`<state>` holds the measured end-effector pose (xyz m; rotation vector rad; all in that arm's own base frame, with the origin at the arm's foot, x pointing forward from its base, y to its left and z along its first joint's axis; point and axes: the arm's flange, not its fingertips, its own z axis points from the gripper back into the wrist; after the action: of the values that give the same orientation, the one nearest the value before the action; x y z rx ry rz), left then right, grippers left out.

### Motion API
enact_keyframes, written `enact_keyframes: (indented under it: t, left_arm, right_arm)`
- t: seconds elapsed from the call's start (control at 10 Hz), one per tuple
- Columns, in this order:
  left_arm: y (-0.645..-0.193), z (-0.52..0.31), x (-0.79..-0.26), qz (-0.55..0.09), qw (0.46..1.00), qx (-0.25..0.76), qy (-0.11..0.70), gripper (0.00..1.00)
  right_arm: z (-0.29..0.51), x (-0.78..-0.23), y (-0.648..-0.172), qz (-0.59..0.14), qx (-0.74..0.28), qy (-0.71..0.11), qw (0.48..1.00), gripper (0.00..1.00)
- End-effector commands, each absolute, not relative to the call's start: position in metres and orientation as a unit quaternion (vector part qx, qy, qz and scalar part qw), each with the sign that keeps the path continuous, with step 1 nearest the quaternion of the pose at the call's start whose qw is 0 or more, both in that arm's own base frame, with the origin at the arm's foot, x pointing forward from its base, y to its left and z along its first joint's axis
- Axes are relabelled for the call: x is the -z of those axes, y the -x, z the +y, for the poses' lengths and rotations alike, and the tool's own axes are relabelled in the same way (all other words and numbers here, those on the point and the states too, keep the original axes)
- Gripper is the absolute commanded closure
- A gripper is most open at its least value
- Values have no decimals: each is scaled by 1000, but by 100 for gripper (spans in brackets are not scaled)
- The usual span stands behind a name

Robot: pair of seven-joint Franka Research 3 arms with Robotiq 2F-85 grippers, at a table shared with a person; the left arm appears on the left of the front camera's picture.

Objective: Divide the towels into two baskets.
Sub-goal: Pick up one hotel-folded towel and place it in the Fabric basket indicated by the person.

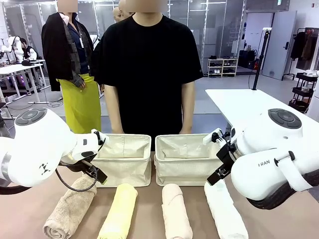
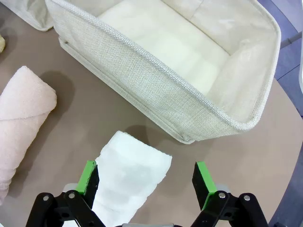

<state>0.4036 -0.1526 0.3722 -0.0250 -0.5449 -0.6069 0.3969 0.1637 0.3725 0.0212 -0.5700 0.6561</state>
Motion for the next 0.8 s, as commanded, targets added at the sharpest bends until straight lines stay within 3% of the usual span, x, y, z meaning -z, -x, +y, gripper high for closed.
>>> enact_keyframes:
  t: [0.0, 0.4, 0.6, 0.7]
  left_arm:
    - [-404, -153, -372, -265, 918, 295, 12, 0]
    - [-390, -157, -437, -275, 911, 303, 39, 0]
    - [-364, -143, -472, -241, 897, 339, 152, 0]
    - [-346, -123, -489, -228, 876, 358, 230, 0]
  right_arm:
    - [161, -384, -401, -277, -319, -30, 906, 0]
    - [150, -456, -414, -274, -305, -131, 903, 0]
    - [130, -488, -408, -252, -287, -220, 898, 0]
    - [109, -504, -401, -229, -261, -303, 888, 0]
